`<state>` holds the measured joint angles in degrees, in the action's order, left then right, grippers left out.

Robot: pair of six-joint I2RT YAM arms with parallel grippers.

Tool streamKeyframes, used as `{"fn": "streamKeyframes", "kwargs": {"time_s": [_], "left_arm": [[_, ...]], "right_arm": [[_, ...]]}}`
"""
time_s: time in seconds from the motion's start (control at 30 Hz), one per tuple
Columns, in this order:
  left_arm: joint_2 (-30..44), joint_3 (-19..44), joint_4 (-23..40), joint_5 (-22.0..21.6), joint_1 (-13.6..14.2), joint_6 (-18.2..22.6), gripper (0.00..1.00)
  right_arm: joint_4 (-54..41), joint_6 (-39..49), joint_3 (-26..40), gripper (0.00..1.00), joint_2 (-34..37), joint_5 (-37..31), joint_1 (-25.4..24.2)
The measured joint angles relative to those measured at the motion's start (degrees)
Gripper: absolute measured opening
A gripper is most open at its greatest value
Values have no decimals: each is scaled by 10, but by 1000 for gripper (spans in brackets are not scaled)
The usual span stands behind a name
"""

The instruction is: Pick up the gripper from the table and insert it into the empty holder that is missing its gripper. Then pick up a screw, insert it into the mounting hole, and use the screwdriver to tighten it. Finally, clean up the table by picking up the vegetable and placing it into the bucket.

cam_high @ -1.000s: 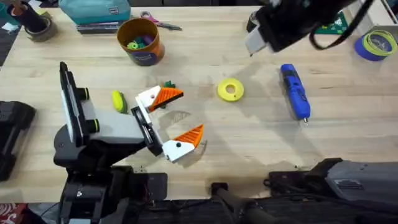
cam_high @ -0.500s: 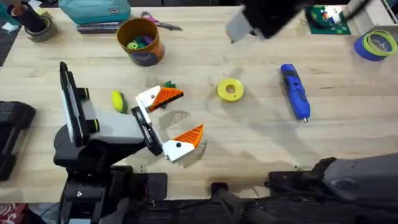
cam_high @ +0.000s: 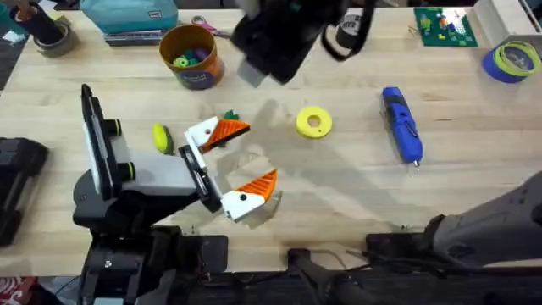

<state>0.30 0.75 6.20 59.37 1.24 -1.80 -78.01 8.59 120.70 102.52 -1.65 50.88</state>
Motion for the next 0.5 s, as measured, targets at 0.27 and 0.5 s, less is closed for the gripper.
{"fn": "streamKeyframes", "kwargs": {"time_s": [0.27,0.5], "left_arm": [[0,0,0,0,0,0,985],[0,0,0,0,0,0,985]], "right_arm": [[15,41,1,6,0,0,66],[16,69,1,6,0,0,98]]}}
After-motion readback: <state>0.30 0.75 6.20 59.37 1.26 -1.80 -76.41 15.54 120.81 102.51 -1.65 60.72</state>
